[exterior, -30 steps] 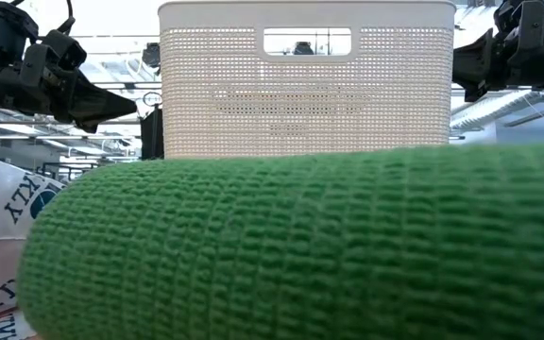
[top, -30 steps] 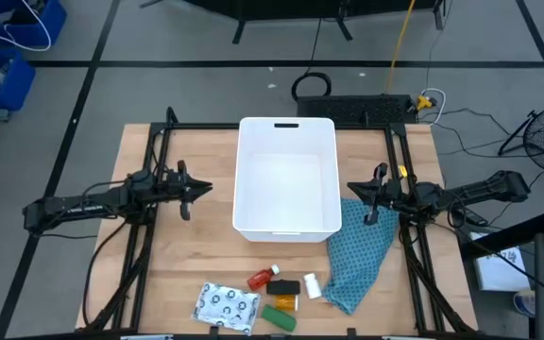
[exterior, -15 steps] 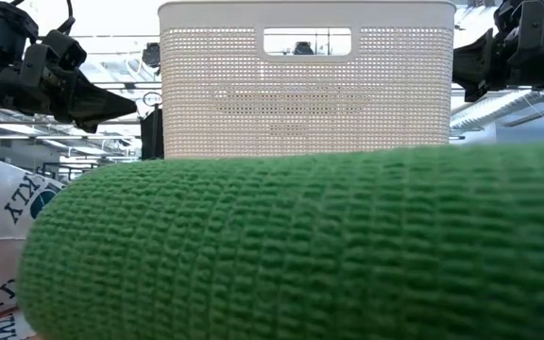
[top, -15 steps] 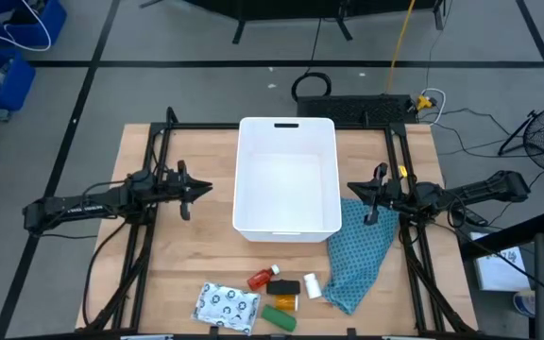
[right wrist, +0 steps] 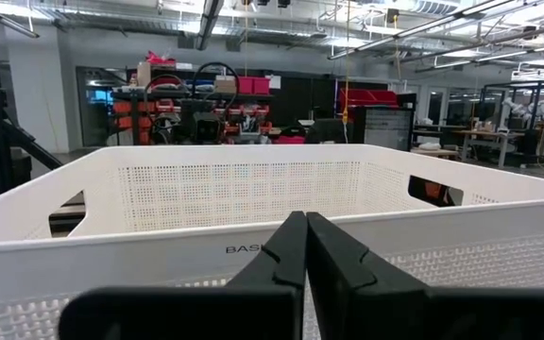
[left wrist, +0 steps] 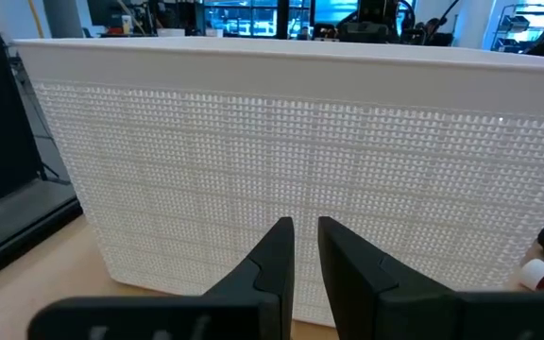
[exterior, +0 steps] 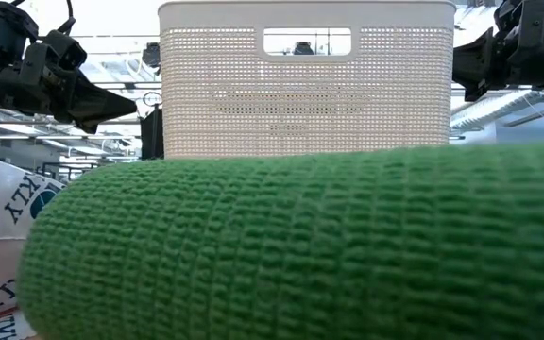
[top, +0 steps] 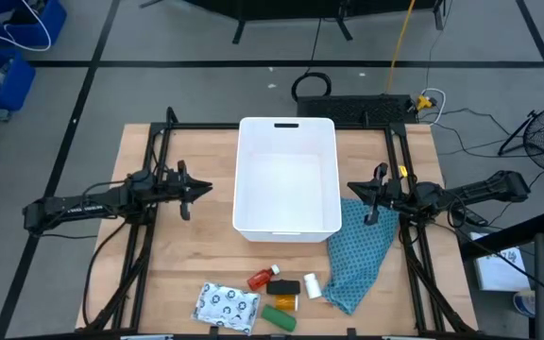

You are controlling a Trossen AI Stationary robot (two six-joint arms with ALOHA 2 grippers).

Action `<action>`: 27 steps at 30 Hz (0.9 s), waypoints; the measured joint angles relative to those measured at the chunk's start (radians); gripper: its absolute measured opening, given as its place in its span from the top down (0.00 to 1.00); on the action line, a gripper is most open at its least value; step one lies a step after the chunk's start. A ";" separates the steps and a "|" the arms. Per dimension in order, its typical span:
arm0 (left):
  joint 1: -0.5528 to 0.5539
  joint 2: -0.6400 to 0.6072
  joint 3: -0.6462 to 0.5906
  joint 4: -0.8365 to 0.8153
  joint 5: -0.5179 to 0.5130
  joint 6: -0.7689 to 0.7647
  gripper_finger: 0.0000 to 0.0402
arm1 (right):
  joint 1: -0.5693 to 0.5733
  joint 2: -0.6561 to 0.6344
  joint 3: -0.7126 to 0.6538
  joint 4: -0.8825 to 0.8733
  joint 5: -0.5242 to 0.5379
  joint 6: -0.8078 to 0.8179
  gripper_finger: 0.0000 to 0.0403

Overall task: Pick & place medical supplies in basket/bin
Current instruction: Put the white bottle into the white bin

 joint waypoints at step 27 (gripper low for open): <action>0.000 0.000 0.000 0.102 -0.222 0.184 0.86 | 0.095 0.005 0.077 0.233 -0.105 -0.362 1.00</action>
